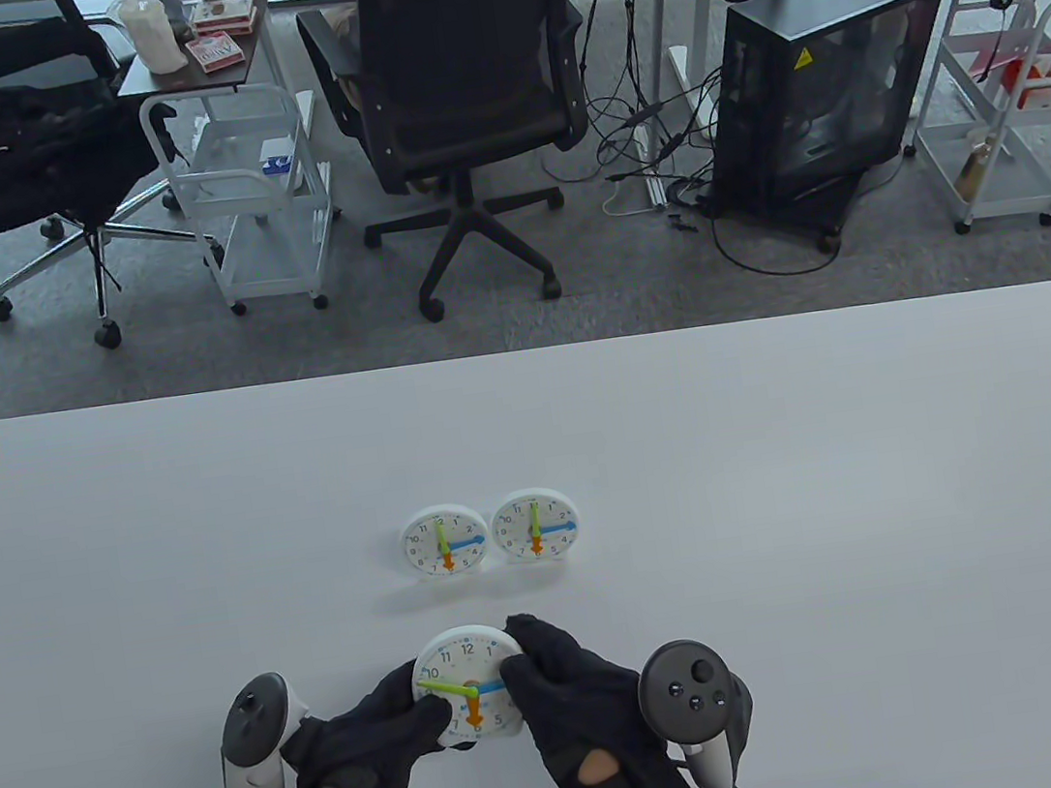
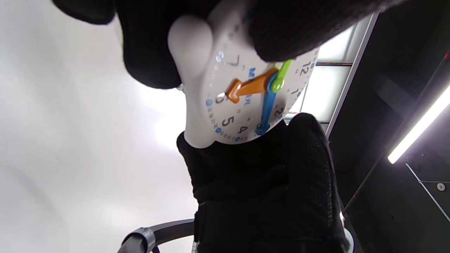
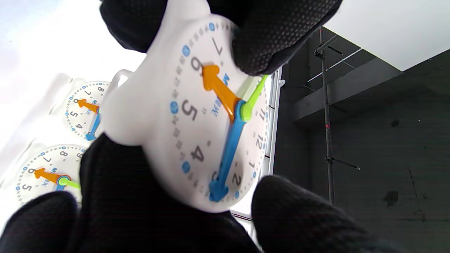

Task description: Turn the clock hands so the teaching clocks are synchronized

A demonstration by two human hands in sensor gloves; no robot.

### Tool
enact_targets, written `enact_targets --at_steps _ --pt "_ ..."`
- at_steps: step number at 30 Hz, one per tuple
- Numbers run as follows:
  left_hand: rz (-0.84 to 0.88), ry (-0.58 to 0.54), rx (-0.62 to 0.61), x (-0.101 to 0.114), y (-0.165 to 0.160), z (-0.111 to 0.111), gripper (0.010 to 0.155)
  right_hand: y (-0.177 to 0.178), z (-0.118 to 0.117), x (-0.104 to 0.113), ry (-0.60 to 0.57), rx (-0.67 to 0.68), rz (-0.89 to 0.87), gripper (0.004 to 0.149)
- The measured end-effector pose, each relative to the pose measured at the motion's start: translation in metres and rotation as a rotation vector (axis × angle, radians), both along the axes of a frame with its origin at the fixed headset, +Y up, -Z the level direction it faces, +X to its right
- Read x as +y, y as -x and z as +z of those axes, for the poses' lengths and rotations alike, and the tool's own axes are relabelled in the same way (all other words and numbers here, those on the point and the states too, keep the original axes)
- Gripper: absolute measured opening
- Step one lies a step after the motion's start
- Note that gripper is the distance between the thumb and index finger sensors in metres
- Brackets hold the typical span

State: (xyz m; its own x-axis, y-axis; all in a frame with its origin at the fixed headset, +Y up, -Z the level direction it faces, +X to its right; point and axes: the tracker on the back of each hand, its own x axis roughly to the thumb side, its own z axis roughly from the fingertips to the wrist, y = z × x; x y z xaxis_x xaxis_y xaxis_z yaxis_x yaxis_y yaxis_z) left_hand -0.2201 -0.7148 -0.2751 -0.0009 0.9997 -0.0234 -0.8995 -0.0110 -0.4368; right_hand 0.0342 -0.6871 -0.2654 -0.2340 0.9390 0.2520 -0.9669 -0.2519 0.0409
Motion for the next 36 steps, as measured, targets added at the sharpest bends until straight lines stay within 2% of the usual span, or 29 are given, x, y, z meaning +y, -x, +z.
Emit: enact_targets --at_steps 14,36 --pt "-0.008 -0.015 -0.010 -0.0023 -0.0001 -0.0009 0.057 0.0008 -0.0006 0.0012 -0.001 0.015 0.001 0.052" --pt "0.020 -0.044 0.028 -0.0013 0.0035 -0.0022 0.059 0.0045 0.0003 0.0011 -0.024 0.037 0.015 0.052"
